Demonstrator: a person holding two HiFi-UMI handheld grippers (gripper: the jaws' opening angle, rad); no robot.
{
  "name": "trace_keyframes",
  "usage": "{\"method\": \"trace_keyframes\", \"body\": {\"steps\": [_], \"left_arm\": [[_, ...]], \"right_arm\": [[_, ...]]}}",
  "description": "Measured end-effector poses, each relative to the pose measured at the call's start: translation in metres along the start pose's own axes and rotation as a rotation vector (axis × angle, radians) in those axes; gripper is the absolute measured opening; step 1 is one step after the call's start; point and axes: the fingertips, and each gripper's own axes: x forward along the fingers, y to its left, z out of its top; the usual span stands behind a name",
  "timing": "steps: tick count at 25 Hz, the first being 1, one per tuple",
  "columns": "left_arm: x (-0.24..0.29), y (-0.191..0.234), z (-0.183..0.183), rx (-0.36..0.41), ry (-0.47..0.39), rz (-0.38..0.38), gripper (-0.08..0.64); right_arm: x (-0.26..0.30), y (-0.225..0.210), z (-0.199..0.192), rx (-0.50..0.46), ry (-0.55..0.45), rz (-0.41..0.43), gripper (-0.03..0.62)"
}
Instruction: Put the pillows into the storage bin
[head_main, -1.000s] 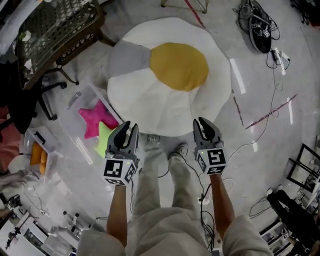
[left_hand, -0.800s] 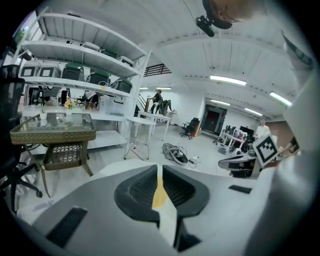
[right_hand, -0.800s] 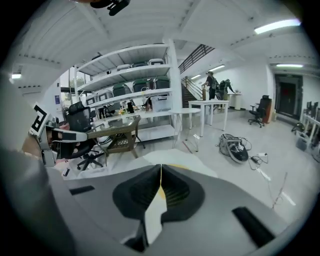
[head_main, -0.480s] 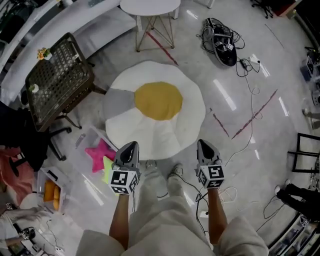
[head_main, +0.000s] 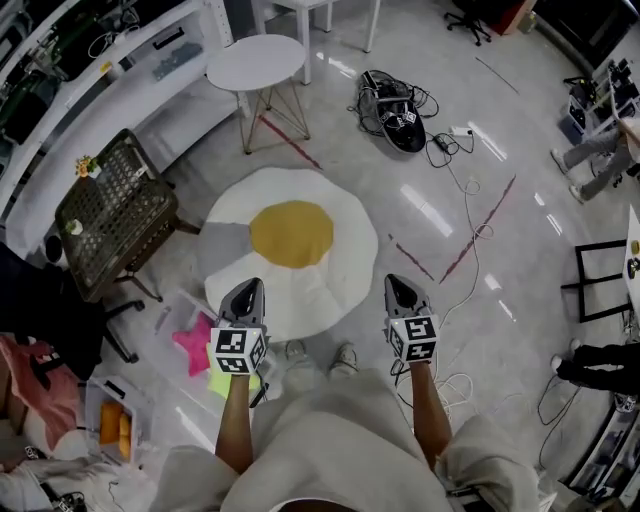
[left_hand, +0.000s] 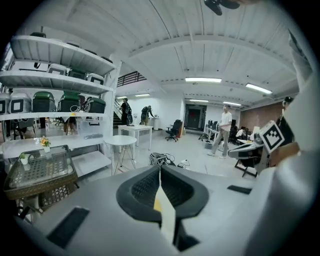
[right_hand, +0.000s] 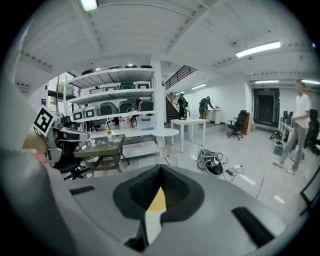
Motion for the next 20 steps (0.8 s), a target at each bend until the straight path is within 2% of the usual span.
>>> {"method": "trace_keyframes", "body": {"steps": [10,20], "left_arm": [[-0.012,-0.040,0.028,0.060,-0.035,-0.032,0.017],[-0.011,-0.057,0.037,0.080,-0.052,-0.056,0.017]], "right_arm": [[-0.061,-0.036,0.019,0.021,-0.067,-0.077,-0.002],[-0.078,-0.040,0.019,0.022,-0.081,-0.097,-0.002]]}}
